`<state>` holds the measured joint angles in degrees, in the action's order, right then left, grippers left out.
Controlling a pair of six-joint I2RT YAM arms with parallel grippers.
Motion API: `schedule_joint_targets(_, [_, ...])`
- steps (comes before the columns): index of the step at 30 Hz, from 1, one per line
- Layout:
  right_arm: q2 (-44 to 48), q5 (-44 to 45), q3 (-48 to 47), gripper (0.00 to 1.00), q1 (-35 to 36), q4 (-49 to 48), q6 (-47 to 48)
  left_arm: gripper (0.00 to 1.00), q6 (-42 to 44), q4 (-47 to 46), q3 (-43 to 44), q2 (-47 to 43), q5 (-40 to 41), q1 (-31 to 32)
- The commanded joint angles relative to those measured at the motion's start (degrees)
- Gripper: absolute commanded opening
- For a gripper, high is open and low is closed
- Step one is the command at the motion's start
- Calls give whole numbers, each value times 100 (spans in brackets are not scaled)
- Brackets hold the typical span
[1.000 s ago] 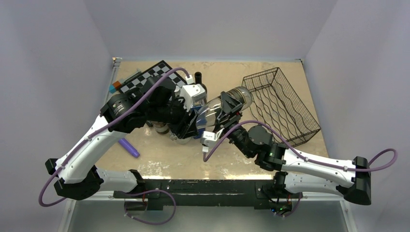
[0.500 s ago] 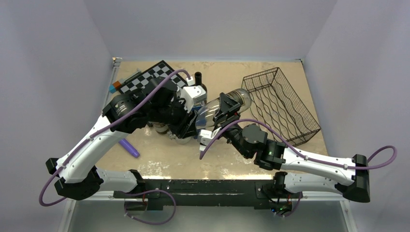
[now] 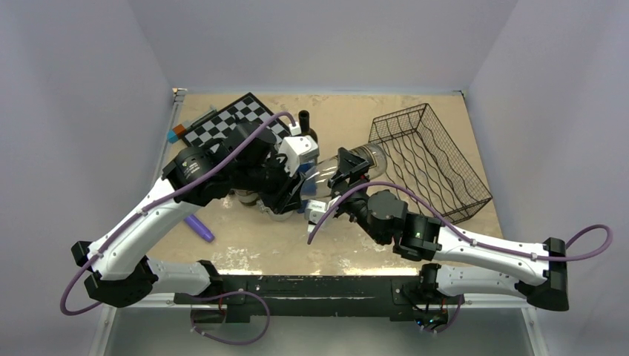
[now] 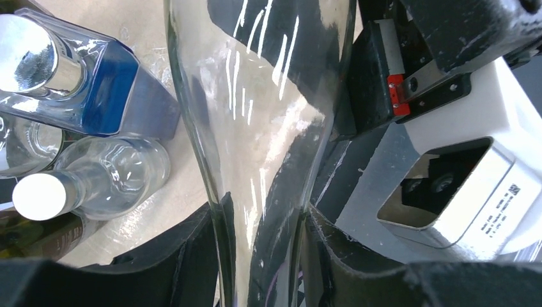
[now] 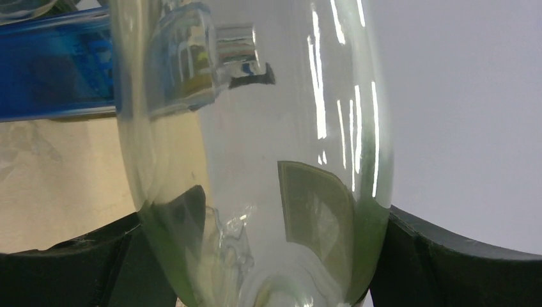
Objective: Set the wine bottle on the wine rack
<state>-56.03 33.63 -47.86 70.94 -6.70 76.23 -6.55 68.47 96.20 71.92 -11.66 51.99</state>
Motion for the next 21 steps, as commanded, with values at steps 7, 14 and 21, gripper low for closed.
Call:
schedule_joint_targets(7, [928,57,-1379,0,87,-527,-2011,27,307,-315,-335,-104,901,-39])
schedule_joint_targets(14, [995,6,-1339,0,87,-608,-2008,61,515,-316,-379,-160,805,-39])
schedule_joint_targets(21, [959,-17,-1325,0,87,-648,-2029,0,459,-225,-382,-12,845,-39])
